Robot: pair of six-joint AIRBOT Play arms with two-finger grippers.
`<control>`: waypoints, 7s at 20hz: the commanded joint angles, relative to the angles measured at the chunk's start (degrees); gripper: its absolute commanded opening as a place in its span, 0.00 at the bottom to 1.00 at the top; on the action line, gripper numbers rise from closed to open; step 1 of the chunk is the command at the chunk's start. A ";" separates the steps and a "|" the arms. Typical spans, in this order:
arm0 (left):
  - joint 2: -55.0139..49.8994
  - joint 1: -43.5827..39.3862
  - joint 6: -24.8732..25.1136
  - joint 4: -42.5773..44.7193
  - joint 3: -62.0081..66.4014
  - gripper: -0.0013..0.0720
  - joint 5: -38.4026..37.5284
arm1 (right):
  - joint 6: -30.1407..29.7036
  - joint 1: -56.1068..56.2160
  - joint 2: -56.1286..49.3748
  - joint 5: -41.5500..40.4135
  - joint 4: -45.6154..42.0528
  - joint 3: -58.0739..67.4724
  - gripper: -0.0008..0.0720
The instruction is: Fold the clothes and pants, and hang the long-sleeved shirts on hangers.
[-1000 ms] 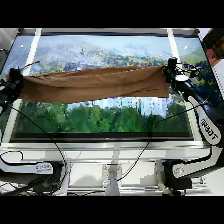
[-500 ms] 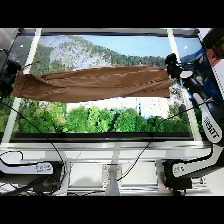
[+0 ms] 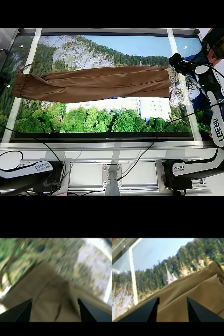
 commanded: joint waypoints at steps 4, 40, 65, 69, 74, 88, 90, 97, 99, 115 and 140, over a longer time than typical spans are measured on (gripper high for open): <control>-0.24 5.11 -20.55 12.24 -9.81 0.90 0.17 | -0.35 -0.31 0.15 2.86 -0.04 0.11 0.57; -20.94 -6.60 11.98 -30.97 0.13 0.75 15.32 | -0.33 -0.31 0.15 8.13 -0.04 0.11 0.57; 7.93 -23.39 -5.99 3.61 16.55 0.06 0.20 | -7.54 38.16 -1.51 -6.16 -5.84 9.79 0.03; 13.70 -26.51 -5.95 3.67 16.55 0.06 -3.13 | -4.24 43.04 -10.71 0.37 -5.60 17.46 0.03; 18.36 -26.49 -6.21 5.40 16.55 0.06 -7.21 | -1.22 47.32 -22.58 6.88 -5.35 31.52 0.03; 15.34 -30.93 -7.23 4.90 16.28 0.07 -9.40 | 3.76 60.54 -37.24 6.80 2.99 42.95 0.02; 12.70 -31.63 -7.26 4.92 16.28 0.07 -12.48 | 3.80 59.98 -37.24 4.66 0.61 42.84 0.03; 7.34 -36.35 -7.26 5.14 14.78 0.07 -15.96 | 6.40 48.39 -37.11 4.76 -0.72 42.84 0.03; 6.23 -37.40 -7.30 5.09 13.22 0.07 -15.91 | 7.58 45.16 -36.83 4.87 -0.94 42.84 0.03; 5.38 -54.82 -19.71 -0.09 -5.99 0.07 14.45 | 7.72 37.00 -31.87 12.26 -13.35 42.84 0.03; 14.82 -30.42 -14.23 8.98 -8.87 0.95 -17.44 | -1.07 33.29 -18.32 37.27 -17.92 42.51 0.03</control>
